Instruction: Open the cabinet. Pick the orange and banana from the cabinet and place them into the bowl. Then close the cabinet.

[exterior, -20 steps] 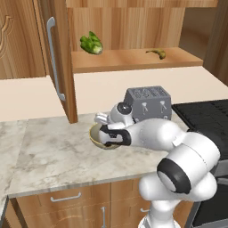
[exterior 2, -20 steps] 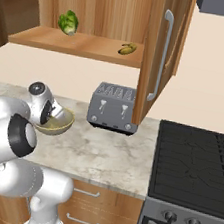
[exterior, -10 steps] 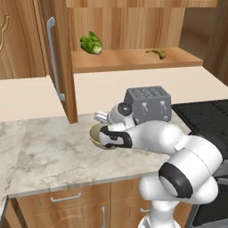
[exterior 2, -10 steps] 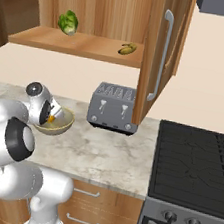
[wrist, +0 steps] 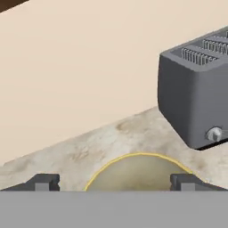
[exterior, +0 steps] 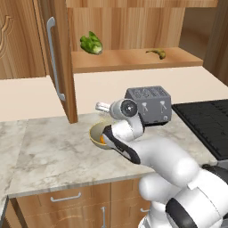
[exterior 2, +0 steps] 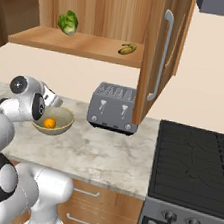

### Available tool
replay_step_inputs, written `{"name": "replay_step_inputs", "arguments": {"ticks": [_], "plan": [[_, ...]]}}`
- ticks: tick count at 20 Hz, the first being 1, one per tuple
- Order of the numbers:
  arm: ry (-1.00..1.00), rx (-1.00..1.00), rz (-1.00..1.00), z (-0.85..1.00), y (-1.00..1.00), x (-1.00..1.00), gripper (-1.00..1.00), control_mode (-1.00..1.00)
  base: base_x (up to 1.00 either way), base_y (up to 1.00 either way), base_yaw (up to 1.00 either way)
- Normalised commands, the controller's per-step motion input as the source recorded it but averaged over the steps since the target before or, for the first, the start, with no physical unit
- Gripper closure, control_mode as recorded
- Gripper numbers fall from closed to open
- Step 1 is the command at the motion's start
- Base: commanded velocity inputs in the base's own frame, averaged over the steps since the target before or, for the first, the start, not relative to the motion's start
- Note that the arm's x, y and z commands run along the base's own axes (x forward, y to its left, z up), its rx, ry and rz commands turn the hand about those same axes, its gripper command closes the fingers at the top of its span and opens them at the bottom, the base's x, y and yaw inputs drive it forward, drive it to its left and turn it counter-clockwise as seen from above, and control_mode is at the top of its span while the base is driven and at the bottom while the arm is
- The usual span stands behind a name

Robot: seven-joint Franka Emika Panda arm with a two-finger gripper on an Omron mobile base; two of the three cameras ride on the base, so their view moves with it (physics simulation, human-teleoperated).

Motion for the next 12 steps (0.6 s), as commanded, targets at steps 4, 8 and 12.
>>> {"name": "replay_step_inputs", "arguments": {"ticks": [4,8,12], "plan": [[-0.28,-0.17,0.00,1.00,-0.31,-0.86,-1.00,-1.00,0.00,0.00,0.00],[-0.22,-0.15,0.00,1.00,-0.55,-0.80,-1.00,-1.00,0.00,0.00,0.00],[-0.18,-0.13,0.00,1.00,-0.73,-0.76,-1.00,-1.00,0.00,0.00,0.00]]}}
